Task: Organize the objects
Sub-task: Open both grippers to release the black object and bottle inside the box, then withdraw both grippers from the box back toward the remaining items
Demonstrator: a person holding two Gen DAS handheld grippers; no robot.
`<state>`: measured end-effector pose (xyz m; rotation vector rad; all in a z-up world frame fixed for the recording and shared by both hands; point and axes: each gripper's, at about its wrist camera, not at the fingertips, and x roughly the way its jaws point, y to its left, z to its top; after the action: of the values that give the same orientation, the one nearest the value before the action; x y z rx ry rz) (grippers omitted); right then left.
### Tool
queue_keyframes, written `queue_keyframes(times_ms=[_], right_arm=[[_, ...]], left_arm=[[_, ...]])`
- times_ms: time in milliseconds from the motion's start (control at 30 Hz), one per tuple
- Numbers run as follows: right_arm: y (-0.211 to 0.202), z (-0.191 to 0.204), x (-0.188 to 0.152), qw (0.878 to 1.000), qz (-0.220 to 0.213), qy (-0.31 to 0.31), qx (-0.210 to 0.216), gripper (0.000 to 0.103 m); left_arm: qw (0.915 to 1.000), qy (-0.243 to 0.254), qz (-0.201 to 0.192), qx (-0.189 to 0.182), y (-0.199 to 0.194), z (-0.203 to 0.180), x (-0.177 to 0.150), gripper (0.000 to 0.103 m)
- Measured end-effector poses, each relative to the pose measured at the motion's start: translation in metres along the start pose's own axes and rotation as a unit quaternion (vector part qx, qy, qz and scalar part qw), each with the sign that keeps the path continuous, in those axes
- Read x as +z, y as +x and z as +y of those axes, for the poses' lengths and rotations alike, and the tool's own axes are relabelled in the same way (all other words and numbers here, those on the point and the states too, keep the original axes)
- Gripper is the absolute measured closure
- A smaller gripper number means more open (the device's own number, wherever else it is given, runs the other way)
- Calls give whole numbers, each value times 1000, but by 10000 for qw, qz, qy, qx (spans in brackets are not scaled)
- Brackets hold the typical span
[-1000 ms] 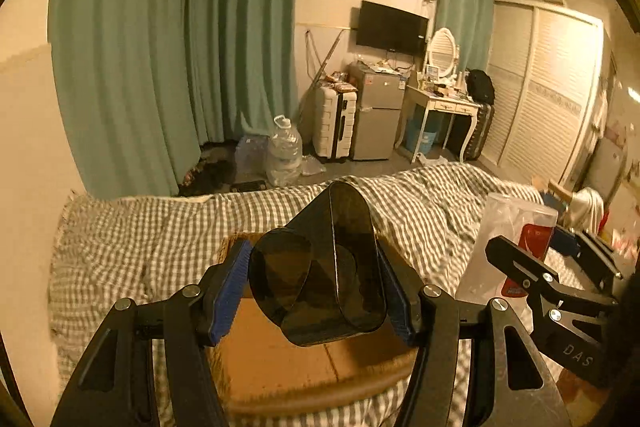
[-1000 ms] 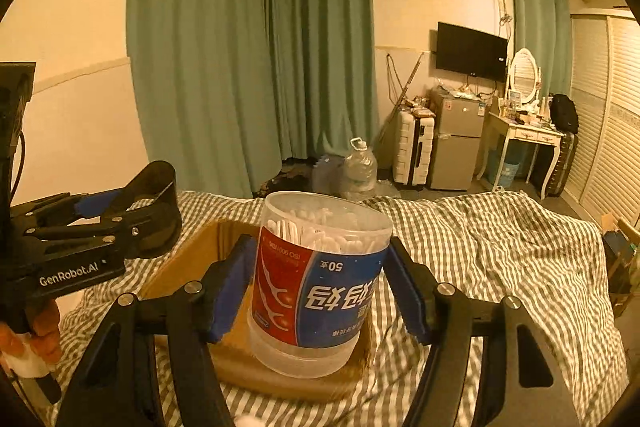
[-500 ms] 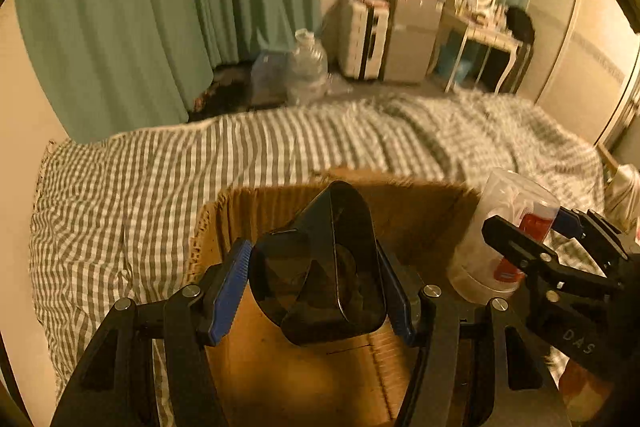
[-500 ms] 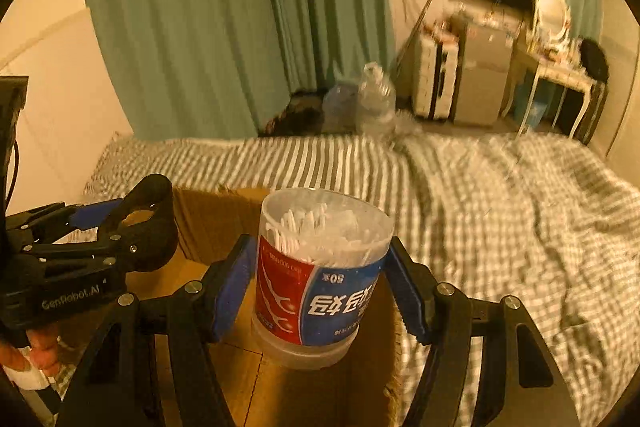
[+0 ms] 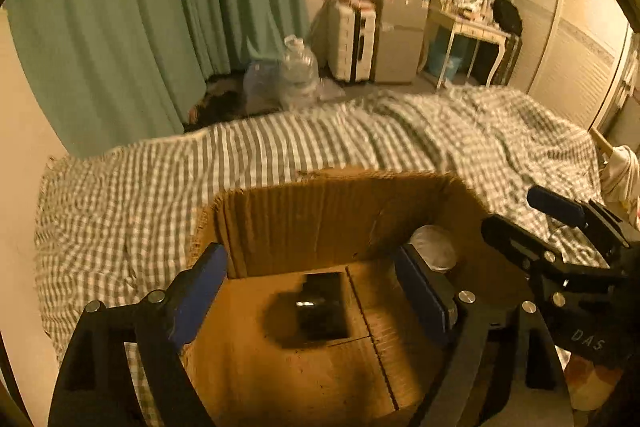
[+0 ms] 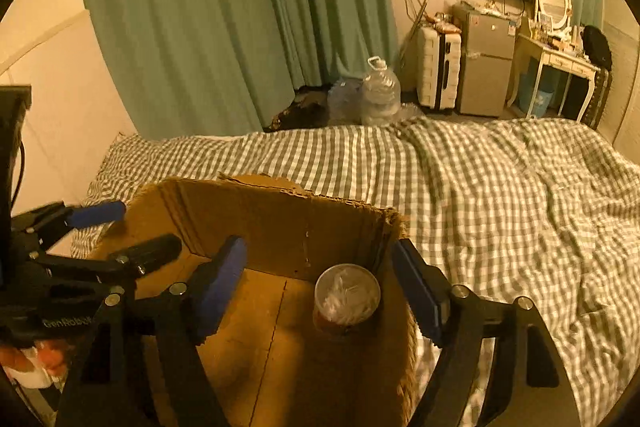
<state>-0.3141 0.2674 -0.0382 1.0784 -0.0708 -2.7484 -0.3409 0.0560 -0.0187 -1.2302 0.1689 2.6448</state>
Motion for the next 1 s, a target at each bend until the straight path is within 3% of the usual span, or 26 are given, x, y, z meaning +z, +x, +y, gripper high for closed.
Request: queue_keyframes(times_ms=[267, 567, 833, 1000], right_arm=[[-93, 6, 2, 9981, -522, -176, -283, 18], [-198, 35, -27, 9929, -1080, -394, -295, 12], [-256, 55, -96, 9889, -1241, -701, -416, 8], [-250, 52, -141, 9903, -1026, -786, -518, 7]], left_arm=[[9984, -108, -550, 70, -91, -6, -8, 7], [9933, -153, -1126, 199, -185, -19, -69, 1], [9940, -44, -1086, 156, -201, -36, -139, 0], [9966, 24, -802, 161, -171, -43, -187, 0]])
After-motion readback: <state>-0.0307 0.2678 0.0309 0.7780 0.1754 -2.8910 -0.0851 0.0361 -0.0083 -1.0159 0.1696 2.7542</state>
